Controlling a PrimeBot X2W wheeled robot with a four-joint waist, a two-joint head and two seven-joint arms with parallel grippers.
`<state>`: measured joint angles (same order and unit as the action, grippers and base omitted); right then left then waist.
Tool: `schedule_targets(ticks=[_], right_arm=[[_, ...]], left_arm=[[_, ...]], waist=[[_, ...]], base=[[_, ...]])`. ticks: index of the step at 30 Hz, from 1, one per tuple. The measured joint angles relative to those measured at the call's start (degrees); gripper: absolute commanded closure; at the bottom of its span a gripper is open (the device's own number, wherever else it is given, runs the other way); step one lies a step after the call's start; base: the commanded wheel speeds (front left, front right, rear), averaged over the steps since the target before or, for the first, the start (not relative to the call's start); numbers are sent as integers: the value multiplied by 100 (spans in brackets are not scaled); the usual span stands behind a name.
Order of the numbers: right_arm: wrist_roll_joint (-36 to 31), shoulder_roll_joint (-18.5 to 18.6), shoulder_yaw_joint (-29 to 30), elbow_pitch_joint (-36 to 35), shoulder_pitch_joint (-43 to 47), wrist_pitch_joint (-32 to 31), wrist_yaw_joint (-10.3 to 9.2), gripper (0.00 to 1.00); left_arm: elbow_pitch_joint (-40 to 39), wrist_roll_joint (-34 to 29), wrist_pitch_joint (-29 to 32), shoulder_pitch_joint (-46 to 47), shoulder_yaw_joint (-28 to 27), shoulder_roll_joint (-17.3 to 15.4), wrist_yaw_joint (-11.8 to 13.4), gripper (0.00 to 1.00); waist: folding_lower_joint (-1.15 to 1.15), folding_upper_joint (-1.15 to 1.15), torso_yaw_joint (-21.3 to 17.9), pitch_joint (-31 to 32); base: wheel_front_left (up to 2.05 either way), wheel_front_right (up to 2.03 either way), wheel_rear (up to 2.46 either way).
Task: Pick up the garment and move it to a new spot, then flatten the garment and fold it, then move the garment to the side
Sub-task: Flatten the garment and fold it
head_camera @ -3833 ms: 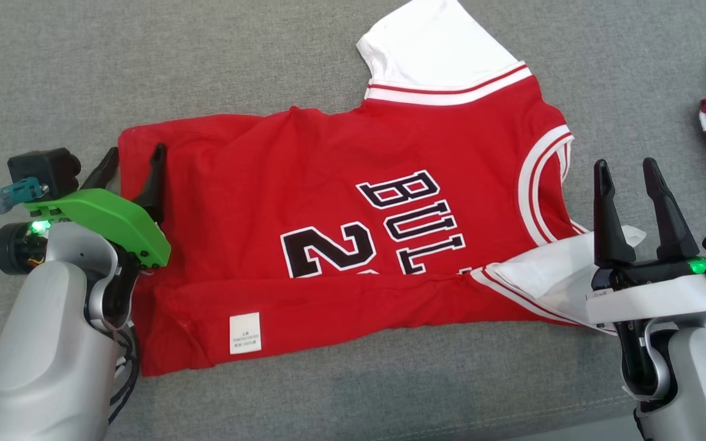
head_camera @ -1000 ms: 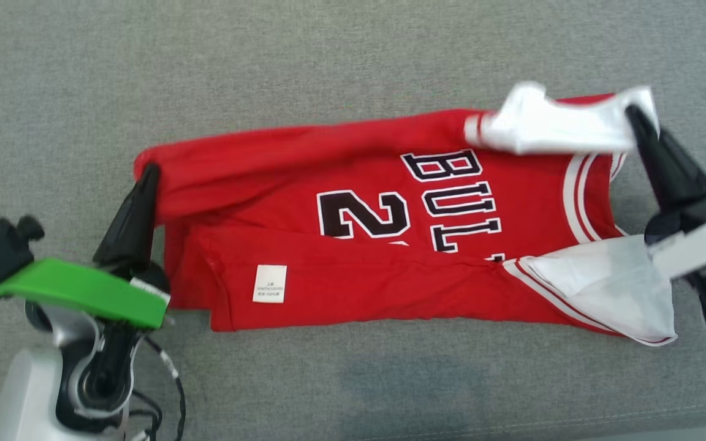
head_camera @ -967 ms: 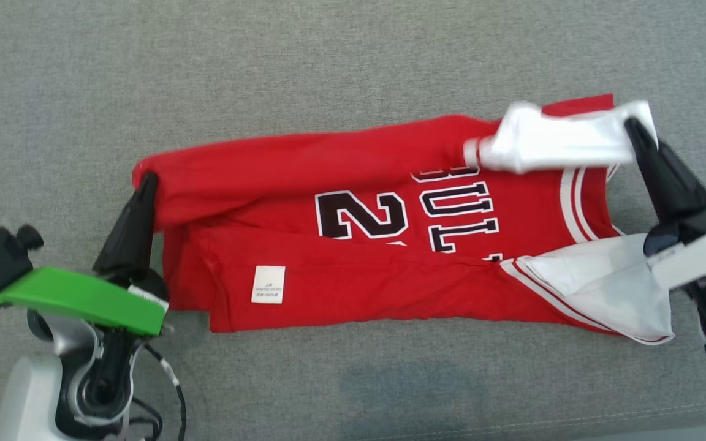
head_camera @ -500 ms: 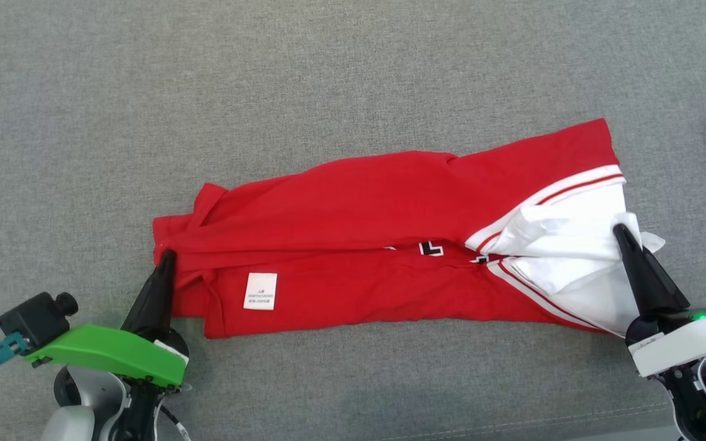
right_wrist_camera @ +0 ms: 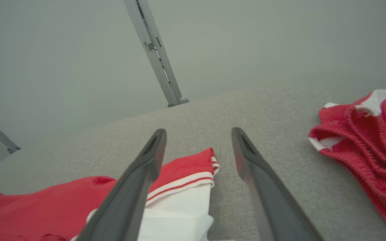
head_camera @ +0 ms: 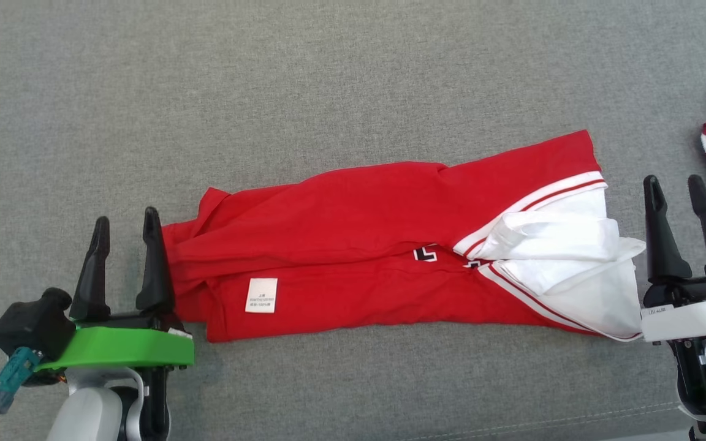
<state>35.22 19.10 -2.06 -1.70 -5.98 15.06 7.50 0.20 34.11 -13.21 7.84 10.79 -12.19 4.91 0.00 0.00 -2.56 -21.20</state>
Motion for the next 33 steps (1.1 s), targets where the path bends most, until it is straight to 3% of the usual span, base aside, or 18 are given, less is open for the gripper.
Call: schedule_targets(ticks=[6,13,27,33], right_arm=[[-717,-211,127,-88,-8,0,0,0],[-1114,-346,256,76,46,0,0,0],[-1214,-427,156,430,91,0,0,0],[-1100,-320,337,985,-8,-10,0,0]], left_arm=[[-170,-748,-148,182,44,-19,99,0],[-543,-1612,-158,231,-12,-40,132,0],[-397,-1880,-158,98,-167,11,-134,0],[-330,-1958,-158,131,-178,92,-202,0]], waist=[[0,0,28,194],[0,0,150,392],[0,0,281,494],[0,0,334,412]], base=[[0,0,0],[0,0,0],[0,0,0],[0,0,0]])
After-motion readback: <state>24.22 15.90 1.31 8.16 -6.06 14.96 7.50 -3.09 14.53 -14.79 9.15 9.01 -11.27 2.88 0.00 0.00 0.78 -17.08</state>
